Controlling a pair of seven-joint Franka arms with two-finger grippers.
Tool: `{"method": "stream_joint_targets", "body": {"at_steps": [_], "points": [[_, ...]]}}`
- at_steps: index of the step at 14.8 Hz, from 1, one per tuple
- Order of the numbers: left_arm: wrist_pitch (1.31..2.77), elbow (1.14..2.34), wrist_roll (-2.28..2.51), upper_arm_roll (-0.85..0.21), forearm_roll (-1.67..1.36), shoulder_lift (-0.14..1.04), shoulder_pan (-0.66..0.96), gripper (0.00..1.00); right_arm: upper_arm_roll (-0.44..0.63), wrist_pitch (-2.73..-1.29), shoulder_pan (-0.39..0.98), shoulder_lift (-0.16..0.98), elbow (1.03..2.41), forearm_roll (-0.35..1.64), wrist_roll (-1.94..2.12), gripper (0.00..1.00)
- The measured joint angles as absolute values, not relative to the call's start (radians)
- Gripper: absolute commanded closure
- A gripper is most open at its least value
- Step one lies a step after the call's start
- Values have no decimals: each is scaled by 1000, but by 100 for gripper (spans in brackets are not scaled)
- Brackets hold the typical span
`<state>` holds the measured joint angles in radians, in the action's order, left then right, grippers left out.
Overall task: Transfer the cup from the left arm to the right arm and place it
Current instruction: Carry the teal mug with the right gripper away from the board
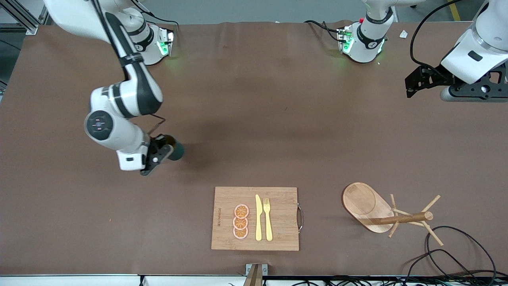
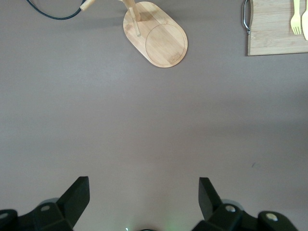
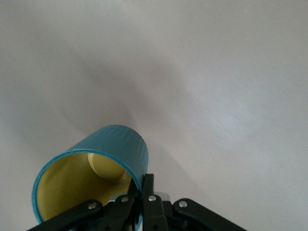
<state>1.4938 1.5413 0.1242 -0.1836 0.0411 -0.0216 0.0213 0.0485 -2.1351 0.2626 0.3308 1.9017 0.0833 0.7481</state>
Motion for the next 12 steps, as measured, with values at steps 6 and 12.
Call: {"method": "stream_joint_targets", "body": {"at_steps": [6,12], "points": [[1494,1546,121,-184,41,-22,21,0,50,-2148,24,251,2009,28,1170,100],[1494,1546,121,-177,41,-23,18,0,49,-2295,-121,239,2132,25,1461,100]]}}
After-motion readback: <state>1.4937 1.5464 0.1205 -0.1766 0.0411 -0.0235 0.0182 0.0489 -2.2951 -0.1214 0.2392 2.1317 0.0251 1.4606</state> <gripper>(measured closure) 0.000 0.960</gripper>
